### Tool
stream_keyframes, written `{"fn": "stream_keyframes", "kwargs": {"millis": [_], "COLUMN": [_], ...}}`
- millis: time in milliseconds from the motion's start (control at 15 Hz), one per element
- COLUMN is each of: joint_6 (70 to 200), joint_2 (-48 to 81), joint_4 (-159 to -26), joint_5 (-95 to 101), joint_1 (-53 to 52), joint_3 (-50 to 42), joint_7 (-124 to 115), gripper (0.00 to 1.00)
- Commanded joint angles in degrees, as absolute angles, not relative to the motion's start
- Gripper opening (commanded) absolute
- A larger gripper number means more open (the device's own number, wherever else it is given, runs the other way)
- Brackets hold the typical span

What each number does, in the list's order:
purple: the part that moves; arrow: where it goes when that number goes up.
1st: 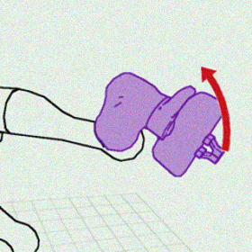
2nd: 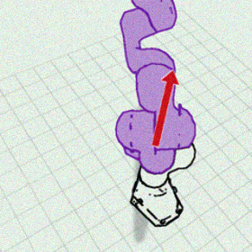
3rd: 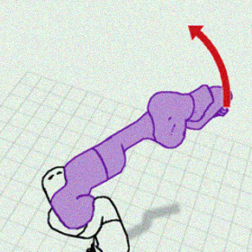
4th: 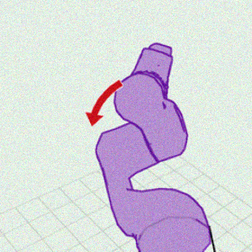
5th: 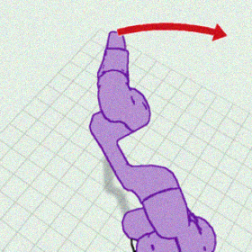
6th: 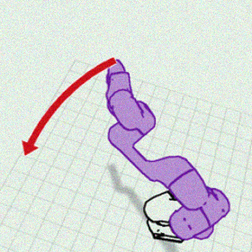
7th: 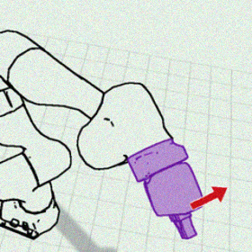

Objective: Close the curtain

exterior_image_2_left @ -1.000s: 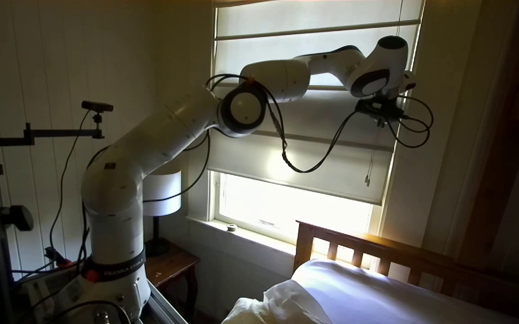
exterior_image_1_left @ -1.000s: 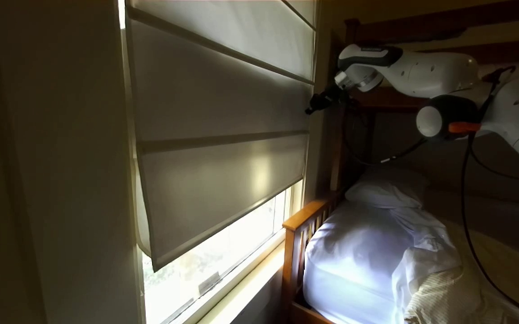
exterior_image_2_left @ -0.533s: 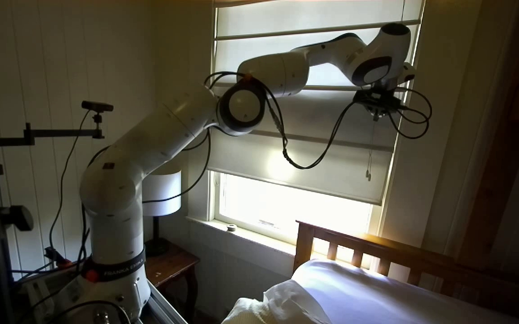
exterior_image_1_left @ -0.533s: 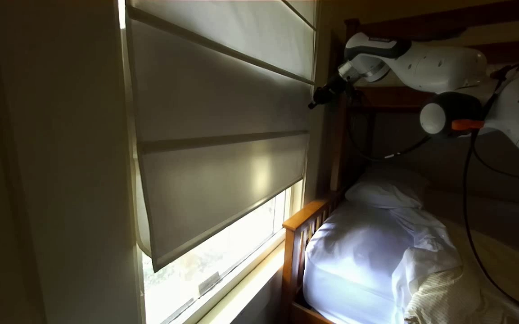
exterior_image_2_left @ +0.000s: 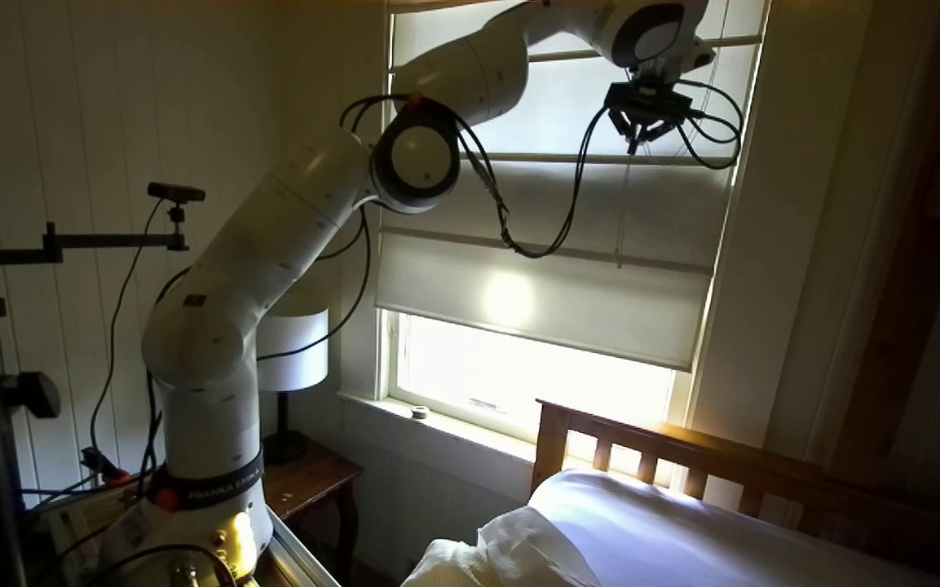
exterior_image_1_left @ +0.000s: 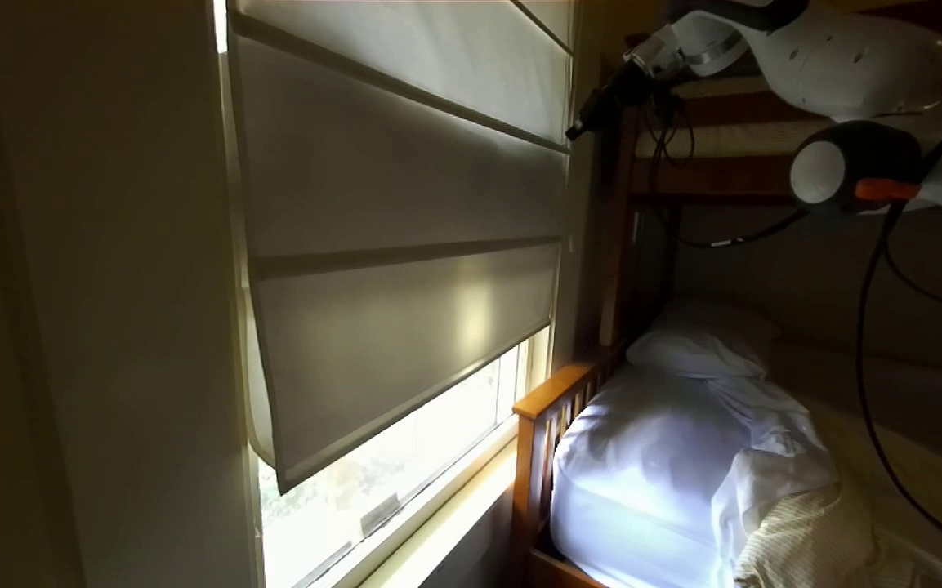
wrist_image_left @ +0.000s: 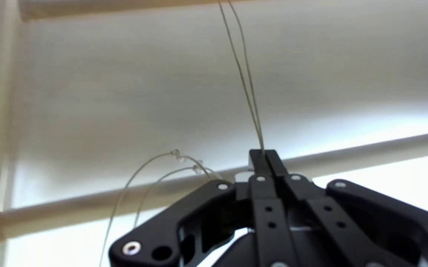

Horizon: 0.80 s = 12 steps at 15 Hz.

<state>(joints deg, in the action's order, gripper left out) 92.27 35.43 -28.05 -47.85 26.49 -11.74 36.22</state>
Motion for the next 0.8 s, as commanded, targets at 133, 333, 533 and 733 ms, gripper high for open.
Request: {"fn": "stream_keyframes", "kwargs": {"millis": [133,333,533,733], "joint_6": [79.42,70.54,68.71,65.89], "joint_2": [30.9,29.57,30.35,30.37], "joint_4": [-25.88,-25.62,-24.61,-24.84], "joint_5": [-46.95,-47.64,-47.25,-47.38], "joint_1": [27.79,27.13,26.76,26.68], "joint_3": [3.22,7.32,8.0,8.34], "joint_7": [35.75,35.64,35.9,36.1], "gripper": [0.01,0.01,0.03,0.03]}}
